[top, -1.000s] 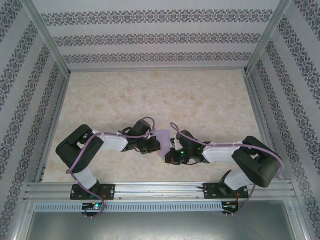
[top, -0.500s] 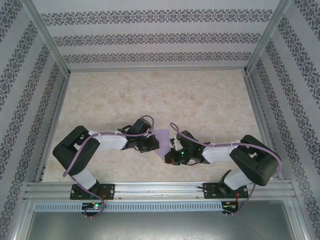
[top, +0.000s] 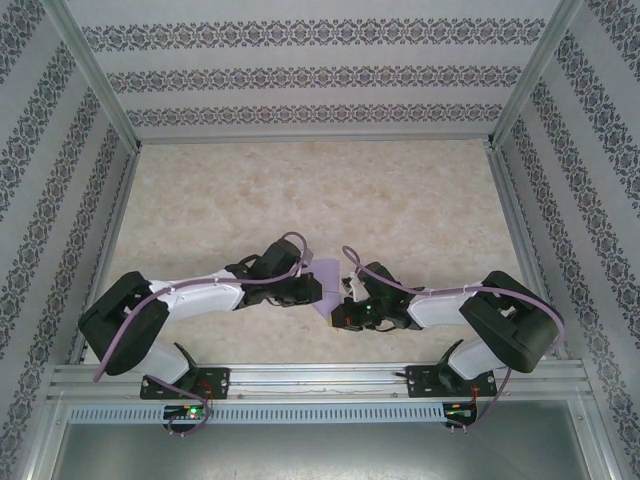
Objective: Fold a paper plane with a square sheet of paper (fold left side to right side)
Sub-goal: Perform the third fold on the triangle at the bottom-center of the table.
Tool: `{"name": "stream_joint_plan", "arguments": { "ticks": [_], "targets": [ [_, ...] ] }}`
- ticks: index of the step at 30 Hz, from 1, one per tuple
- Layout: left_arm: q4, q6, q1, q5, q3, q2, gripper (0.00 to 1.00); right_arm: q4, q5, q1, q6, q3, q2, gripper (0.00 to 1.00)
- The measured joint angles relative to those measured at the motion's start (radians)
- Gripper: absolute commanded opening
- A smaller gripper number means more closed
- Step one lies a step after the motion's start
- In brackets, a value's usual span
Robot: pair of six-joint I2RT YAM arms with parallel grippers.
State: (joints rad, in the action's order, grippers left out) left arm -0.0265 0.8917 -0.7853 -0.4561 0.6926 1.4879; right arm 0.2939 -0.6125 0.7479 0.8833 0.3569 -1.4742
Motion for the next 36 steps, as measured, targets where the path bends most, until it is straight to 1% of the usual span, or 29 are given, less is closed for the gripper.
{"name": "stream_joint_plan", "arguments": {
  "ticks": [4,13,20,25,36],
  "targets": [
    [-0.045,0.008,-0.030,-0.006,0.000,0.050,0.11,0.003,-0.003,0.000,0.000,0.000,-0.003,0.00],
    [-0.138,0.042,-0.057,-0.006,-0.004,0.163,0.11,-0.001,-0.008,-0.005,0.000,0.002,-0.006,0.00],
    [-0.217,0.076,-0.060,0.017,-0.059,0.174,0.11,-0.026,-0.006,-0.004,-0.008,0.013,-0.006,0.00],
    [-0.303,0.105,-0.060,0.024,-0.103,0.172,0.11,-0.062,-0.002,-0.004,-0.024,0.027,-0.005,0.00],
    [-0.380,0.111,-0.050,0.032,-0.147,0.163,0.11,-0.135,0.020,0.003,-0.049,0.056,0.002,0.00]
  ]
}}
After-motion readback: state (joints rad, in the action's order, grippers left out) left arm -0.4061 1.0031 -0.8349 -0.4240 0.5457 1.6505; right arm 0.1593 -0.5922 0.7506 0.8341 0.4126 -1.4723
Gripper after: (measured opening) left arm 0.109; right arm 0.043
